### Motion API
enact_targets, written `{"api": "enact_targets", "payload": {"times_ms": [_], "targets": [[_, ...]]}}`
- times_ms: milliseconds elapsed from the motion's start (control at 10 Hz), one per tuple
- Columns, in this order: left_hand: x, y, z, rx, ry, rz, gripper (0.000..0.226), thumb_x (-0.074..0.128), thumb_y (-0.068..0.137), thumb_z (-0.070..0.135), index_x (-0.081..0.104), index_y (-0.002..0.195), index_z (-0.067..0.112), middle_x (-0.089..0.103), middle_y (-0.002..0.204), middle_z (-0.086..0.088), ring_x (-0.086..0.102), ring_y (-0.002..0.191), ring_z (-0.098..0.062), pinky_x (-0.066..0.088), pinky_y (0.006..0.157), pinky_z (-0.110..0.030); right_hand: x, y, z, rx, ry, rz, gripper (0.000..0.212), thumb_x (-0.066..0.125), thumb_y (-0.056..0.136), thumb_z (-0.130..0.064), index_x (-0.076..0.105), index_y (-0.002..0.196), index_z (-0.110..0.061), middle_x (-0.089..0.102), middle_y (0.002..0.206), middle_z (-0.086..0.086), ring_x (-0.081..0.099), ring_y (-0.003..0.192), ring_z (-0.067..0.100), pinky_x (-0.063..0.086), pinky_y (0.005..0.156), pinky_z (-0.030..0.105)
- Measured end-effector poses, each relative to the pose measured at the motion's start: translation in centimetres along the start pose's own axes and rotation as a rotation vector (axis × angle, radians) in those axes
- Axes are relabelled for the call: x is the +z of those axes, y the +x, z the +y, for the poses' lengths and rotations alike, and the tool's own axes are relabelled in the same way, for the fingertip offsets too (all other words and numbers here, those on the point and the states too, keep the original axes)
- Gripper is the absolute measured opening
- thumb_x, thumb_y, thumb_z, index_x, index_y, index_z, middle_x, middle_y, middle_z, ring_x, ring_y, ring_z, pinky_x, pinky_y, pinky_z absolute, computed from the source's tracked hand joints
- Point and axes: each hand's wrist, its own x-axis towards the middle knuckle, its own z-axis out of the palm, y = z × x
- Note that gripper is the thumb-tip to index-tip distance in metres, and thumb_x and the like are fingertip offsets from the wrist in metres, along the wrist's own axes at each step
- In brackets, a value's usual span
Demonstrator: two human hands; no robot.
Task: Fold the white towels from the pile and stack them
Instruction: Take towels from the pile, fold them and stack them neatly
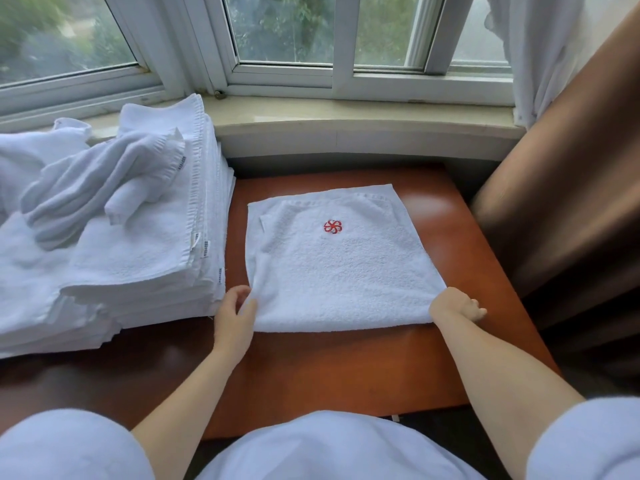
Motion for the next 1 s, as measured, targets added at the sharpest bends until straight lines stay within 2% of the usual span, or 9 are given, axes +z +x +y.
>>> {"api": "enact_targets", "payload": {"times_ms": [100,200,300,400,500,600,700,800,1000], "targets": [[-0.5,0.1,-1.6,-0.021,0.230,-0.189,0.046,0.069,0.084,0.015,0.053,0.126,0.023,0.058,0.108,0.004,0.054,0.095,-0.011,0.045,0.082,-0.025,0.3,0.5,0.4,-0.025,0.029,-0.021,0.044,0.039,0.094,-0.017,0.049,0.135,-0.004,0.047,0.139,0.020,0.041,0.130,0.036,0.033,0.106,0.042],[-0.9,0.3,-2.5,-0.244,0.416,-0.276,0.034,0.070,0.080,0.012,0.057,0.112,0.012,0.063,0.110,-0.008,0.058,0.087,-0.017,0.049,0.069,-0.028,0.1,0.2,0.2,-0.011,0.007,-0.030,0.045,0.039,0.093,-0.019,0.047,0.135,-0.005,0.046,0.138,0.018,0.042,0.129,0.035,0.033,0.106,0.042],[-1.0,0.9,-2.1,-0.309,0.447,-0.273,0.047,0.070,0.076,0.009,0.048,0.118,0.015,0.060,0.101,-0.003,0.057,0.082,-0.015,0.043,0.058,-0.023,-0.1,-0.6,-0.7,-0.003,-0.091,0.055,0.040,0.047,0.091,-0.020,0.048,0.129,-0.009,0.056,0.128,0.013,0.047,0.122,0.029,0.033,0.101,0.038],[-0.1,2.1,-0.6,-0.250,0.328,-0.210,0.069,0.066,0.081,0.015,0.033,0.141,0.018,0.058,0.110,-0.003,0.058,0.090,-0.018,0.043,0.063,-0.023,0.2,-0.5,-2.4,-0.143,0.019,0.113,0.040,0.050,0.088,-0.017,0.042,0.127,-0.012,0.057,0.124,0.010,0.046,0.120,0.029,0.036,0.097,0.039],[1.2,4.0,1.5,-0.304,0.134,-0.141,0.068,0.066,0.085,0.021,0.031,0.144,0.019,0.053,0.125,0.000,0.055,0.099,-0.018,0.044,0.077,-0.028,0.0,-0.2,-4.5,-0.262,0.193,0.076,0.050,0.050,0.088,-0.015,0.035,0.136,-0.013,0.052,0.130,0.010,0.044,0.122,0.031,0.041,0.095,0.041],[2.4,7.1,3.8,-0.506,-0.165,-0.094,0.060,0.065,0.088,0.027,0.038,0.140,0.016,0.047,0.132,0.001,0.050,0.115,-0.023,0.041,0.094,-0.035,-0.5,0.5,-6.7,-0.311,0.356,0.008,0.054,0.050,0.090,-0.016,0.032,0.141,-0.015,0.045,0.138,0.007,0.045,0.122,0.031,0.046,0.093,0.042],[3.2,10.1,6.2,-0.588,-0.383,-0.053,0.048,0.061,0.089,0.025,0.048,0.132,0.012,0.060,0.123,-0.011,0.059,0.106,-0.028,0.048,0.097,-0.043,-1.4,1.9,-8.9,-0.282,0.543,-0.038,0.052,0.050,0.092,-0.020,0.032,0.140,-0.018,0.049,0.134,0.009,0.054,0.103,0.028,0.049,0.083,0.038],[3.9,12.5,7.4,-0.565,-0.351,-0.050,0.047,0.059,0.091,0.025,0.048,0.135,0.012,0.060,0.123,-0.010,0.059,0.109,-0.027,0.048,0.099,-0.043,-2.6,3.2,-11.6,-0.166,0.762,-0.072,0.047,0.050,0.092,-0.023,0.036,0.137,-0.020,0.051,0.114,0.003,0.049,0.077,0.018,0.039,0.065,0.028],[5.6,16.0,7.4,-0.583,-0.219,-0.013,0.061,0.068,0.088,0.022,0.042,0.141,0.005,0.051,0.136,-0.013,0.053,0.120,-0.032,0.045,0.102,-0.042,-3.1,6.7,-15.3,-0.061,0.898,-0.107,0.049,0.052,0.092,-0.016,0.037,0.139,-0.015,0.046,0.115,0.002,0.044,0.095,0.020,0.037,0.080,0.029]]}}
